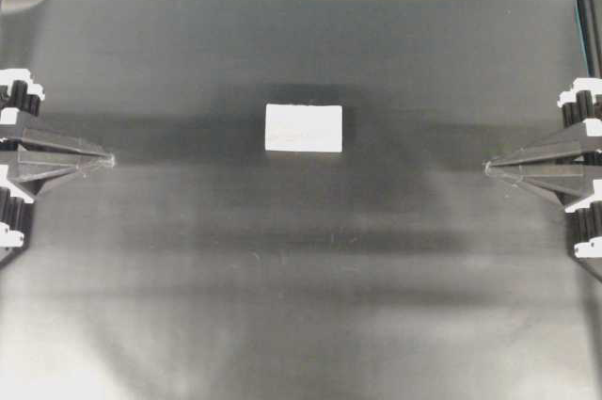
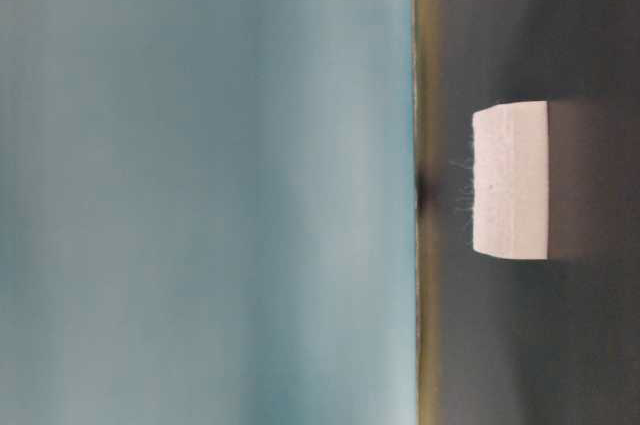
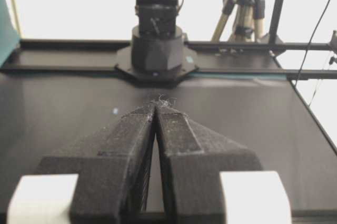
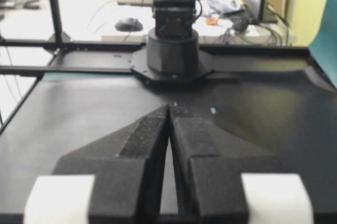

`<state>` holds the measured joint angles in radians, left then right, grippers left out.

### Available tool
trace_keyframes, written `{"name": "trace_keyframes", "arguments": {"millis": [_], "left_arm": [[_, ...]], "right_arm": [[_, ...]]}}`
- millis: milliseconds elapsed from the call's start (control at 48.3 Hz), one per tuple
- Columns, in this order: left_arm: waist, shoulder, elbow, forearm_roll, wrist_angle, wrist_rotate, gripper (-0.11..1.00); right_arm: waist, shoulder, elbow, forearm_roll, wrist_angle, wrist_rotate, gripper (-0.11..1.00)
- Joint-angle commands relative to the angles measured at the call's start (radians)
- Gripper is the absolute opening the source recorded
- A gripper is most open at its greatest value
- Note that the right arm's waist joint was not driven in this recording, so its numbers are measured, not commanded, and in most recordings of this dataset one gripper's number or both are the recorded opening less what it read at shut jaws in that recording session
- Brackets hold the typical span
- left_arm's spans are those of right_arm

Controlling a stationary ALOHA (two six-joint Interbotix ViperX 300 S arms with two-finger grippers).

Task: Push the sponge with the left arm to wipe the table.
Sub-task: 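Move the left gripper forward and lower it onto the white sponge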

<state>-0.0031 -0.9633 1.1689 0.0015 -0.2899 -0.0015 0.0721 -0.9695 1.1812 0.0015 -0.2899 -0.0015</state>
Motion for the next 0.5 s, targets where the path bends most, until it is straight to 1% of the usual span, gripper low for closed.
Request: {"name": "trace_keyframes", "arguments": {"millis": [0, 41, 62, 83, 124, 186, 311, 477], "left_arm": [[0.006, 0.072, -0.011, 0.040, 0.005, -0.032, 0.05], [0.014, 0.107, -0.017, 0.040, 0.008, -0.049, 0.05], [0.018, 0.126, -0.020, 0.040, 0.008, -0.058, 0.04], [0.023, 0.144, -0.023, 0.040, 0.006, -0.069, 0.02], [0.038, 0.193, -0.034, 0.041, 0.003, -0.091, 0.00], [0.058, 0.252, -0.051, 0.041, 0.000, -0.109, 0.00], [0.107, 0.367, -0.087, 0.041, -0.017, -0.133, 0.00], [0.144, 0.523, -0.179, 0.041, -0.038, -0.143, 0.00]], "right_arm": [[0.000, 0.011, 0.002, 0.002, -0.005, -0.005, 0.03], [0.000, 0.006, 0.015, 0.002, 0.000, -0.005, 0.05], [0.000, 0.006, 0.020, 0.002, 0.003, -0.005, 0.10], [0.000, 0.005, 0.023, 0.002, 0.008, -0.005, 0.11], [0.000, 0.003, 0.028, 0.002, 0.020, 0.005, 0.07], [0.000, 0.000, 0.037, 0.002, 0.040, 0.009, 0.02], [0.000, -0.008, 0.049, 0.002, 0.081, 0.009, 0.01], [0.000, -0.021, 0.060, 0.002, 0.104, 0.009, 0.01]]}}
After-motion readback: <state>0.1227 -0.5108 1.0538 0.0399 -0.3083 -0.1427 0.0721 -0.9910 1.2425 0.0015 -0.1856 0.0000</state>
